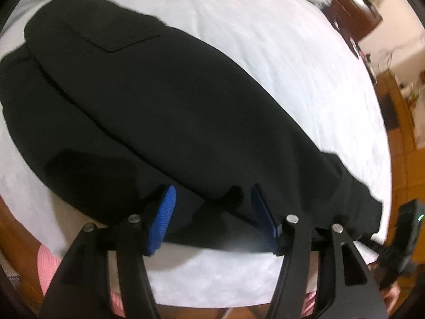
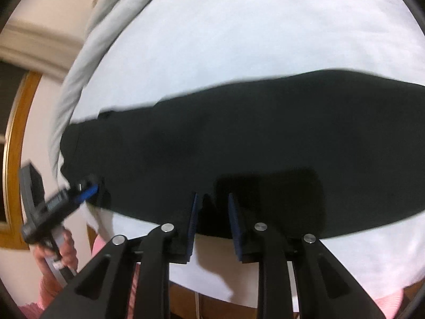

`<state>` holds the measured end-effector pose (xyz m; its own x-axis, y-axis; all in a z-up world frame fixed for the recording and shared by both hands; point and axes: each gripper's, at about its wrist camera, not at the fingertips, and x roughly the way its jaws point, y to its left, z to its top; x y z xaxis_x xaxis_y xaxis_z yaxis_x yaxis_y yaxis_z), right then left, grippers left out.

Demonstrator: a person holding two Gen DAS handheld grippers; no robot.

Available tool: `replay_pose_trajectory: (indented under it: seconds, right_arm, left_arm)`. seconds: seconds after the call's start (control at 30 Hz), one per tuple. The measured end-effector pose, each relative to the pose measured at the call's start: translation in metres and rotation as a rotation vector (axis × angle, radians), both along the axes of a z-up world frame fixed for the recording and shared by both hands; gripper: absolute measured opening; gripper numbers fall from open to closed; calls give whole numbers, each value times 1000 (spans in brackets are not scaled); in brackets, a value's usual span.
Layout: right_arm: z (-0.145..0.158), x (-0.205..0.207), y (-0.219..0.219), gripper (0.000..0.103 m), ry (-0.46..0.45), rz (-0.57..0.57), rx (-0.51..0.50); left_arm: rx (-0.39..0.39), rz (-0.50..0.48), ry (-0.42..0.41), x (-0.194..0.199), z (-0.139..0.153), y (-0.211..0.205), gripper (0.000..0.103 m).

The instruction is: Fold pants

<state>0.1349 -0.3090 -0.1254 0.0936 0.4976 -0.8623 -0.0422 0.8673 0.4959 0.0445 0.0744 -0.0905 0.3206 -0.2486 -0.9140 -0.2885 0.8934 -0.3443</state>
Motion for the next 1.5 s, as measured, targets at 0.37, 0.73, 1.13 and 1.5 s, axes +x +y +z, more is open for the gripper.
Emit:
replay_pose_trajectory:
  seconds: [0.37, 0.73, 1.13, 1.5]
  right_arm:
    - [-15, -10, 25, 25, 23, 37, -26]
    - [-13, -2, 46, 29, 23, 37, -51]
    - [2, -2, 62, 35, -42, 104, -54]
    - [-18, -1, 71, 37, -23, 141, -97]
  left_arm:
    - [-210, 89, 22, 20, -19, 38, 37]
    - [-112, 97, -59, 12, 1, 28, 2]
    - [44, 81, -108, -45, -5, 12, 4]
    - [51, 217, -127, -39, 29, 95, 51]
